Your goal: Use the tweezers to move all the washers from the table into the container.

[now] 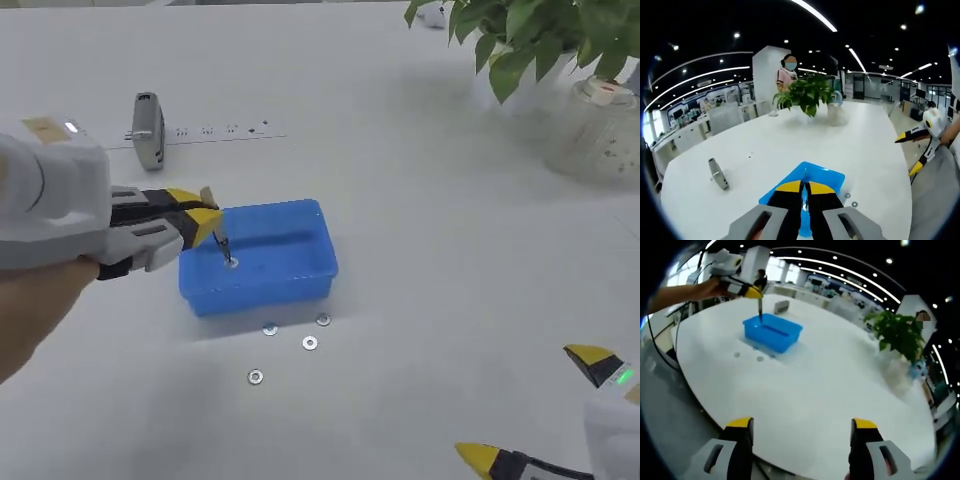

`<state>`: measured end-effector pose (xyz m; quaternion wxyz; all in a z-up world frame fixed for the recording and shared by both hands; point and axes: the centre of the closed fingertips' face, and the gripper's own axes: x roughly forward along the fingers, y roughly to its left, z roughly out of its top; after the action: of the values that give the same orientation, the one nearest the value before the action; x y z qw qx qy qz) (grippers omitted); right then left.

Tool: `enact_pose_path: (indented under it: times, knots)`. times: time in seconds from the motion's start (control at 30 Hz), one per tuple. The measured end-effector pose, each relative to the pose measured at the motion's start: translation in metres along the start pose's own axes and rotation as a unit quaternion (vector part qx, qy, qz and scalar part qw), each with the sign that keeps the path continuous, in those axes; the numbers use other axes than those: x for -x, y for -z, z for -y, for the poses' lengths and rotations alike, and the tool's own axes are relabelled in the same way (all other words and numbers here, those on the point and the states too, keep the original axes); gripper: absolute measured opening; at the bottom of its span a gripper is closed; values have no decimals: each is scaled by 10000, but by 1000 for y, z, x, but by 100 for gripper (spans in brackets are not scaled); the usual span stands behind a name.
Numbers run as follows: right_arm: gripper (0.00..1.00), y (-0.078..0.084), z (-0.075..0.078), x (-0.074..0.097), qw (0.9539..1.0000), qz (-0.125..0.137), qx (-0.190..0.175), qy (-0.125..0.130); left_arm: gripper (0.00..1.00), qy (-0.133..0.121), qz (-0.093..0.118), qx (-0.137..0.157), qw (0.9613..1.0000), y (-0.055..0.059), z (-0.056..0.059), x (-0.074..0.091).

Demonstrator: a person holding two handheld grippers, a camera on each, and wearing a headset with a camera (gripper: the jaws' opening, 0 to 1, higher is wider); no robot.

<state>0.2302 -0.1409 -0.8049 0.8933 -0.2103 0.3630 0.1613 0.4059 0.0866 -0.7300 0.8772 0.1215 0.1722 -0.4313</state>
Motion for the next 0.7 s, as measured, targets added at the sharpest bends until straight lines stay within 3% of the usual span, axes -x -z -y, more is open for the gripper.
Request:
enact_pose_path:
  times: [0.13, 0.23, 0.4, 0.7]
  knots:
    - [76, 2, -1, 0, 10000, -52, 49, -16, 0, -100, -46, -115, 9999, 8, -2, -6]
    - [76, 1, -1, 0, 10000, -53, 31, -15, 0, -108, -17, -25, 9999, 13, -2, -10]
    - [75, 2, -1, 1, 10000, -87, 19, -36, 0, -70, -176, 79, 9998, 33, 5, -16]
    - [74, 2, 0, 1, 9999, -135, 26, -33, 0, -47, -269, 175, 9995, 39, 5, -8]
